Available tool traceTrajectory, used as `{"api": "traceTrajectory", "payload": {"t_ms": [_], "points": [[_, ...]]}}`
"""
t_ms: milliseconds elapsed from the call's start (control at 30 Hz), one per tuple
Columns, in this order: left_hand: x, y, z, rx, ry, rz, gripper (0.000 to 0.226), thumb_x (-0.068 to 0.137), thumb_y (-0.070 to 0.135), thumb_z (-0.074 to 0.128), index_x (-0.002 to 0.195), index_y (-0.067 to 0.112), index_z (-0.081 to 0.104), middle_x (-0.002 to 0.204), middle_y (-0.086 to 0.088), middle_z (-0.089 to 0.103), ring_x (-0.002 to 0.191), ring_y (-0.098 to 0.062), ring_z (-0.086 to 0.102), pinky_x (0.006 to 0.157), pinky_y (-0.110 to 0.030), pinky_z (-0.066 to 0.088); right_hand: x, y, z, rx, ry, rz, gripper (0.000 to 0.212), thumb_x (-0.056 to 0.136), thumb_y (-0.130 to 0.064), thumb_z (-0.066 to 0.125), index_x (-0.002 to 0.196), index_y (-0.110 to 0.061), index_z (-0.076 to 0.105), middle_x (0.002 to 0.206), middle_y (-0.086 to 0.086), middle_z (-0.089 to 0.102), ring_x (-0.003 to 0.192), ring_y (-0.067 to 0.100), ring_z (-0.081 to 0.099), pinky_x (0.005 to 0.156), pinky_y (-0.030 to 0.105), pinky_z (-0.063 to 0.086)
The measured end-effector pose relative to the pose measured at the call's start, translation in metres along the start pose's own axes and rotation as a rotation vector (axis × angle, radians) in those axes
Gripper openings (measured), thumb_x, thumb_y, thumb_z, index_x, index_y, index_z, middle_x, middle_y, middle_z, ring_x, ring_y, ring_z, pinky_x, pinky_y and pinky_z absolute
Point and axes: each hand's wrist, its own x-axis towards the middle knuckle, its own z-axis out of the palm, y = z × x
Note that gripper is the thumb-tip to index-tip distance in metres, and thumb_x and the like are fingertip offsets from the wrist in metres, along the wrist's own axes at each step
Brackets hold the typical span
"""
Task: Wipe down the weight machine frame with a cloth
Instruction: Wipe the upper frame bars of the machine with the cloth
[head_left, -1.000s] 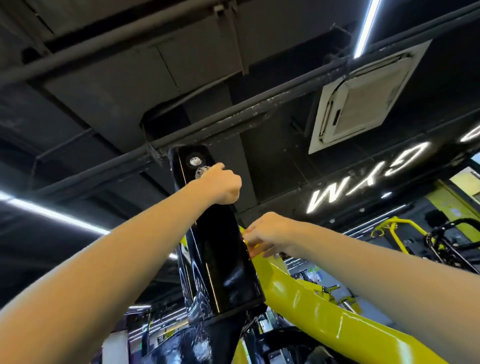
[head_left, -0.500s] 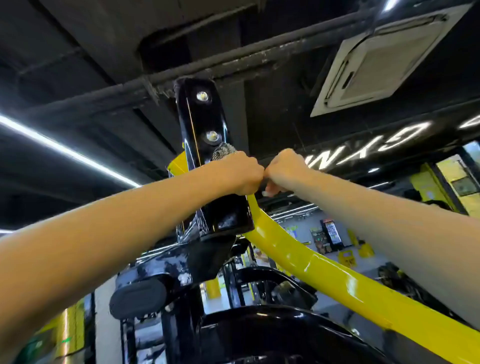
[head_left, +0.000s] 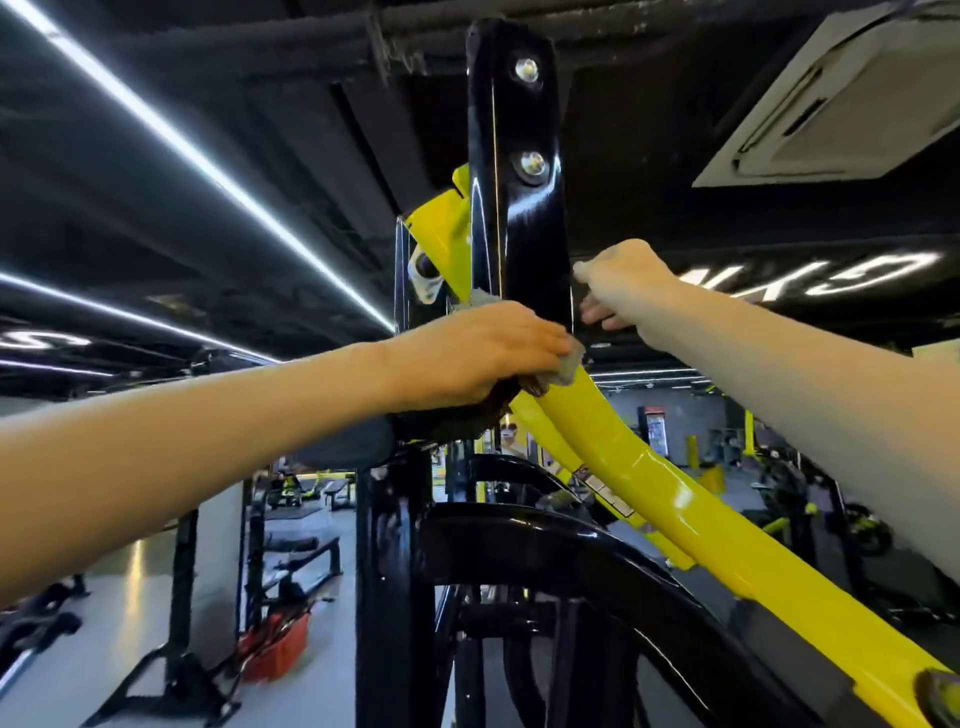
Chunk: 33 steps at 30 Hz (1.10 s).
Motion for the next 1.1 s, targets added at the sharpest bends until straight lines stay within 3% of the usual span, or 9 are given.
{"api": "traceTrajectory", "payload": {"t_ms": [200, 333, 400, 500, 600, 733, 800, 933, 1100], "points": [[-0.016, -0.066, -0.013, -0.054, 0.322, -0.296, 0.068, 0.071, -0.019, 0.039, 0.135, 0.000, 0.050, 0.141, -0.020, 0.046, 0.136, -0.020, 0.031, 0.116, -0.023, 0.021, -0.009, -0.023, 0.011, 0.049, 0.046, -0.006, 0.044, 0.099, -0.043, 0.039, 0.122, -0.008, 0.052, 0.113, 0.012, 0.062, 0.103, 0.031, 0.063, 0.081, 0.037, 0.049], [-0.014, -0.087, 0.033, 0.118, 0.090, -0.036, 0.109, 0.071, -0.009, 0.067, 0.152, 0.036, 0.010, 0.156, 0.002, 0.025, 0.138, -0.029, 0.034, 0.120, -0.038, 0.014, -0.025, -0.033, 0.002, -0.024, 0.048, 0.004, 0.048, 0.101, -0.045, 0.034, 0.128, -0.009, 0.051, 0.095, 0.009, 0.063, 0.086, 0.024, 0.064, 0.071, 0.032, 0.048], [-0.026, -0.097, 0.025, 0.095, 0.109, 0.034, 0.096, 0.072, -0.017, 0.055, 0.151, 0.023, 0.020, 0.156, -0.004, 0.024, 0.143, -0.026, 0.025, 0.120, -0.033, 0.010, -0.033, -0.039, 0.002, -0.058, 0.031, 0.016, 0.052, 0.102, -0.048, 0.032, 0.135, -0.010, 0.045, 0.107, 0.011, 0.061, 0.093, 0.025, 0.062, 0.078, 0.032, 0.048], [-0.029, -0.099, -0.002, -0.017, 0.428, -0.047, 0.097, 0.065, -0.031, 0.049, 0.147, 0.015, 0.029, 0.151, -0.007, 0.032, 0.140, -0.027, 0.030, 0.115, -0.035, 0.026, -0.041, -0.053, 0.012, -0.092, 0.016, 0.024, 0.058, 0.101, -0.053, 0.029, 0.146, -0.016, 0.035, 0.118, 0.012, 0.056, 0.095, 0.024, 0.058, 0.081, 0.033, 0.048], [-0.024, -0.073, 0.008, 0.116, 0.492, 0.147, 0.053, 0.074, -0.007, 0.037, 0.124, -0.007, 0.056, 0.126, -0.026, 0.058, 0.124, -0.032, 0.041, 0.094, -0.043, 0.043, -0.044, -0.062, 0.025, -0.190, 0.081, 0.022, 0.060, 0.103, -0.050, 0.023, 0.150, -0.013, 0.028, 0.136, 0.012, 0.048, 0.114, 0.027, 0.052, 0.099, 0.037, 0.042], [-0.039, -0.096, 0.020, 0.051, 0.562, 0.072, 0.087, 0.071, -0.015, 0.048, 0.147, 0.021, 0.030, 0.148, -0.010, 0.033, 0.138, -0.021, 0.029, 0.107, -0.047, 0.037, -0.043, -0.068, 0.044, -0.234, 0.213, 0.076, 0.058, 0.102, -0.050, 0.027, 0.146, -0.013, 0.035, 0.115, 0.007, 0.058, 0.105, 0.024, 0.056, 0.083, 0.035, 0.048], [-0.040, -0.103, 0.029, -0.045, 0.591, 0.042, 0.093, 0.063, -0.028, 0.050, 0.146, 0.009, 0.033, 0.149, -0.005, 0.025, 0.137, -0.023, 0.027, 0.106, -0.051, 0.035, -0.042, -0.068, 0.052, -0.256, 0.236, 0.072, 0.054, 0.102, -0.048, 0.032, 0.144, -0.014, 0.038, 0.129, 0.006, 0.053, 0.113, 0.026, 0.054, 0.080, 0.033, 0.045], [-0.039, -0.096, 0.041, 0.030, 0.512, 0.339, 0.068, 0.072, -0.018, 0.039, 0.139, -0.002, 0.041, 0.146, -0.019, 0.039, 0.139, -0.029, 0.029, 0.115, -0.044, 0.025, -0.043, -0.067, 0.059, -0.220, 0.289, 0.096, 0.051, 0.103, -0.046, 0.030, 0.144, -0.016, 0.039, 0.124, 0.006, 0.051, 0.111, 0.027, 0.054, 0.080, 0.034, 0.049], [-0.039, -0.092, 0.040, -0.091, 0.635, 0.238, 0.086, 0.060, -0.032, 0.056, 0.138, 0.000, 0.041, 0.146, -0.017, 0.040, 0.136, -0.025, 0.026, 0.107, -0.046, 0.027, -0.043, -0.077, 0.064, -0.227, 0.301, 0.157, 0.054, 0.102, -0.048, 0.032, 0.139, -0.011, 0.042, 0.103, 0.006, 0.052, 0.099, 0.025, 0.053, 0.089, 0.039, 0.047]]}}
